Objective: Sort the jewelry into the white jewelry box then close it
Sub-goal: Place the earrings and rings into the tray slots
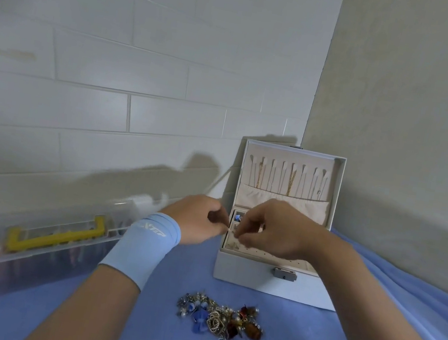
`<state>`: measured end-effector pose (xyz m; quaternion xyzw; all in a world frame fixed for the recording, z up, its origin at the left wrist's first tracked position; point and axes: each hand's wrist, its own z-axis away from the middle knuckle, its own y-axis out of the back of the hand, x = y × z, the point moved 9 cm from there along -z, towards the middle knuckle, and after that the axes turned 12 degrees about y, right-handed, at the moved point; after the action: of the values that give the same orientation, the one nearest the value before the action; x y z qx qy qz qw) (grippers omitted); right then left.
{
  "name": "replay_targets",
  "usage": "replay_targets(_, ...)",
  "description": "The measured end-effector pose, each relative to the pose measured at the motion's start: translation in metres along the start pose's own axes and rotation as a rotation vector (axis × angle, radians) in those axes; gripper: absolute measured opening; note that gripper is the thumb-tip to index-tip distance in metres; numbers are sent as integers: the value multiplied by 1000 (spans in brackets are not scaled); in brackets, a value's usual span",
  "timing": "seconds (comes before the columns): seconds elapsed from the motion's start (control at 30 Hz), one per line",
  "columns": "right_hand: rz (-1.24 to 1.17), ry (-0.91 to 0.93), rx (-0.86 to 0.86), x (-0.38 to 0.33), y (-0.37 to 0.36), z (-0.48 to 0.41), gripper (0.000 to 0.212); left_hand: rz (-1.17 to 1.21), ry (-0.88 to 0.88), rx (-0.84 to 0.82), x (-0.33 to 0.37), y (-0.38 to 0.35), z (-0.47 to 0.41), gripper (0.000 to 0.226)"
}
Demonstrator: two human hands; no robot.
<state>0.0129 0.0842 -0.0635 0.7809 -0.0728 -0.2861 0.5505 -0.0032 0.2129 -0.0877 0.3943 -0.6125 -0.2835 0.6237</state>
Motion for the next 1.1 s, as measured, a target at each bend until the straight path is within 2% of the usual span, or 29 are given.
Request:
replay_targets(0.07,-12,-8,-169,-11,-21,4,12,-80,45,-136,-5,-8,11,3)
replay_targets(0.13,0,-19,-305,-18,-43,6,14,-171,100,-247,-16,-18,20,10)
replay_targets(0.33,120,-11,-467,-27,-94,4,19,-326,216,-494,-43,-45,38,24)
replay_targets(0.5,103,-2,-407,-32,-94,1,5,-361,223,-483,-45,-51,35,17)
replay_targets(0.63,14,-39,-365,-26,-78,4,7,-311,218,-500,-50,-48,34,7)
replay_targets(0.9,-164,-103,-299,-19,-59,9,11,-31,160,-482,-41,-29,35,8)
replay_targets(1.1,-277,-83,-200,-22,-48,7,15,-37,88,-513,-30,-32,40,11)
